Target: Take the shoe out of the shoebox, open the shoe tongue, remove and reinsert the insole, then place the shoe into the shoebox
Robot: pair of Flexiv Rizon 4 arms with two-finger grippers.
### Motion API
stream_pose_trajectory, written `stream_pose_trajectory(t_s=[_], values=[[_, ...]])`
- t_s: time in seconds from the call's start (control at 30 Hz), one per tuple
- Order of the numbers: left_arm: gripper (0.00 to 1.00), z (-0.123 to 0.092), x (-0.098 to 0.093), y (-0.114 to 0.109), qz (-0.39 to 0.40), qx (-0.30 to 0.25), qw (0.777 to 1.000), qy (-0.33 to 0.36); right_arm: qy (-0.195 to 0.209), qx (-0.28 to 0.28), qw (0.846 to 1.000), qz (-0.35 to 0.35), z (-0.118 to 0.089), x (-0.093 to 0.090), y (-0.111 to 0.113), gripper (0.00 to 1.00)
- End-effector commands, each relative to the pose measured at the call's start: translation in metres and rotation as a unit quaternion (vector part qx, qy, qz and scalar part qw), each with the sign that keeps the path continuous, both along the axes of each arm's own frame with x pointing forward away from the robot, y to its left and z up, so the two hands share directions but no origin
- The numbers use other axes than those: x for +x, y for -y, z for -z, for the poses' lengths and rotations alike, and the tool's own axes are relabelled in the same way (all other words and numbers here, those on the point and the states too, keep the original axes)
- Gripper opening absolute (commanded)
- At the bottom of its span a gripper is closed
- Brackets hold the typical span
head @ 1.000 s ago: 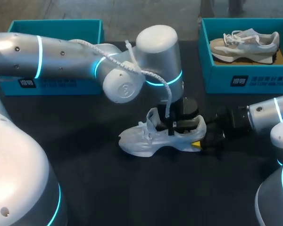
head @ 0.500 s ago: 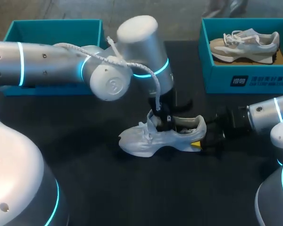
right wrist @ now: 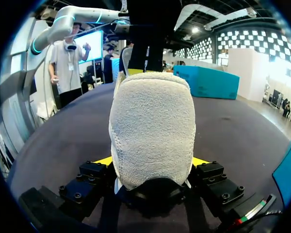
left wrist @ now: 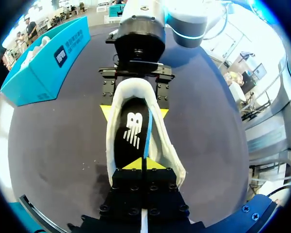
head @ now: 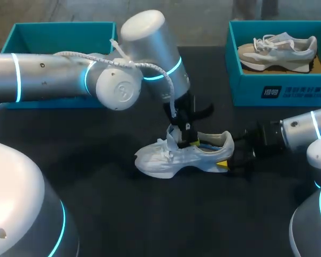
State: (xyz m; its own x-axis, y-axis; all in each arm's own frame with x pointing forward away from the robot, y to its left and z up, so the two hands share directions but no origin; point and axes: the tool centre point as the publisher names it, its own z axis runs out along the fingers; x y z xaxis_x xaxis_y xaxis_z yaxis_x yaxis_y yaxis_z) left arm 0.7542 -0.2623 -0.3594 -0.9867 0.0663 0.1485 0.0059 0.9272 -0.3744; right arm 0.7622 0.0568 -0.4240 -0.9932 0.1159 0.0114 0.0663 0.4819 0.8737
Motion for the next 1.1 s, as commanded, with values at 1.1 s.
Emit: stream_pose_trajectory(t_s=[1.1], values=[[0.00,-0.028,0.006,0.016,-0.013,-0.045,0.998,0.042,0.000,-0.002,1.000,0.001,0.002,-0.001,-0.002,0.00]])
